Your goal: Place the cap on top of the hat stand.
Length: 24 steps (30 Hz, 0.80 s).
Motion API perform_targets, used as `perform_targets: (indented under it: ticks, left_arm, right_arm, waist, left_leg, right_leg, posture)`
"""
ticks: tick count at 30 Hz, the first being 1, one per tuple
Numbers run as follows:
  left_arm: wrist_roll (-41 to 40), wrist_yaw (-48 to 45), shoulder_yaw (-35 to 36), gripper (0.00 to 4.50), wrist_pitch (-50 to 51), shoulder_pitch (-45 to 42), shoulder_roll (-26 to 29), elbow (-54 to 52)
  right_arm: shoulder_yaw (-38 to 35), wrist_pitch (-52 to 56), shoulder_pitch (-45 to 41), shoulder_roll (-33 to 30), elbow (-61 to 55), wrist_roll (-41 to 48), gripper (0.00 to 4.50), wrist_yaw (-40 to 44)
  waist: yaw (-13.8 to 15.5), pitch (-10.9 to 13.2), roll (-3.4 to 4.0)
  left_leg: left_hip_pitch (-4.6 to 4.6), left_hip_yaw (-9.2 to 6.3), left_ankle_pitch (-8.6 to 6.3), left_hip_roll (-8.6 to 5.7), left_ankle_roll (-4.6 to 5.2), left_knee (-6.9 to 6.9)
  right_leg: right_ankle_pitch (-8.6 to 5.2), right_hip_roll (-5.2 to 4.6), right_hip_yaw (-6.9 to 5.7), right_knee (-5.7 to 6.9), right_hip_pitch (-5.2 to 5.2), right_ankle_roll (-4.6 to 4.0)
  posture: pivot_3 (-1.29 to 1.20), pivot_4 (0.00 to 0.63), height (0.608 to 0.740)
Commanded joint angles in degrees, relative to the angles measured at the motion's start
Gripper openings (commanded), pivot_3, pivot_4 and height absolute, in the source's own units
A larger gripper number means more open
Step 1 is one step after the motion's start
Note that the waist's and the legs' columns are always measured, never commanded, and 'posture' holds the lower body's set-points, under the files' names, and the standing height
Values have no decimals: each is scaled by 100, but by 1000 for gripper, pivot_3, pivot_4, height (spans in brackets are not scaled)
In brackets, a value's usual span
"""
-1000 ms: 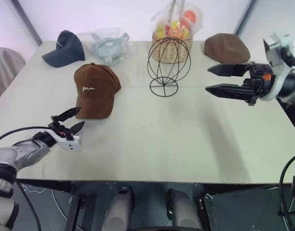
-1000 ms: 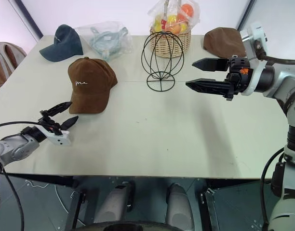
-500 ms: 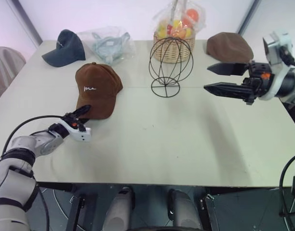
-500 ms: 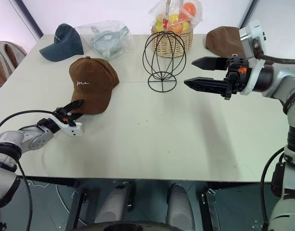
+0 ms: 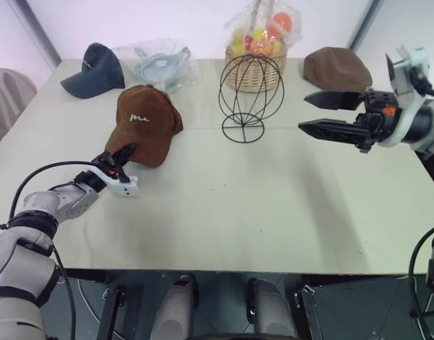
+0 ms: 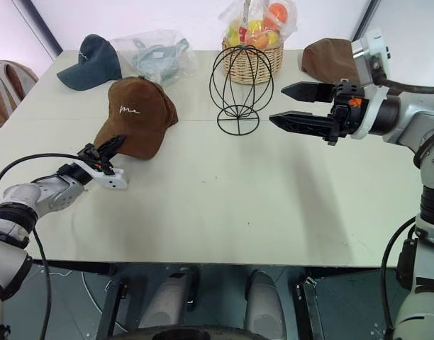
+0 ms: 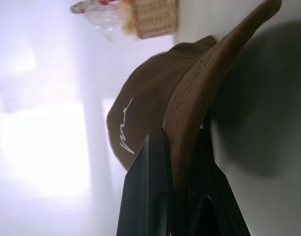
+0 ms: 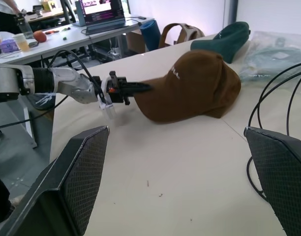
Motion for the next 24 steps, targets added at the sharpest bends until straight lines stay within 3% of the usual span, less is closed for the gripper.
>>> perform_targets:
  ticks: [1, 5, 9, 15, 24]
  left_arm:
    - [-674, -170, 1052, 11, 701, 22, 321, -1575]
    - [-1028, -918, 1619, 11, 1366, -78, 43, -2987]
    - [-1152, -1560, 1506, 11, 1618, -609, -672, -3552]
    - [-1119, -1892, 1111, 11, 1751, -1111, -1966, -3566]
    - [-787, -1886, 466, 11, 1973, -1171, -3144, -3039]
  right_arm:
    - [-341, -271, -124, -288, 323, -153, 4500, 84]
    - [-371, -468, -149, -388, 652, -274, 4500, 193]
    - [-390, -739, -346, -489, 1099, -461, 4500, 315]
    - [-623, -818, -411, -876, 1505, -528, 4500, 572]
    - [-1158, -614, 38, -1143, 1294, -366, 4500, 479]
  waist:
    - [2, 9, -16]
    - [1, 12, -20]
    - [10, 12, -20]
    - [-7, 12, -21]
    - [-4, 13, -22]
  left_leg:
    - [-4, 1, 1, 0, 0, -1]
    - [-8, 12, 1, 0, 1, -3]
    - [2, 19, 3, 0, 3, 0]
    - [11, 22, 5, 0, 7, 11]
    - [14, 29, 5, 0, 8, 17]
  right_leg:
    - [1, 0, 1, 1, -4, 1]
    - [-1, 0, 9, -7, -5, 4]
    - [0, 1, 16, -6, 3, 6]
    - [1, 3, 24, -4, 12, 6]
    - [1, 4, 34, -3, 12, 10]
  posture:
    - [0, 150, 740]
    - [0, 150, 740]
    - [0, 150, 740]
    - [0, 150, 740]
    - [0, 150, 740]
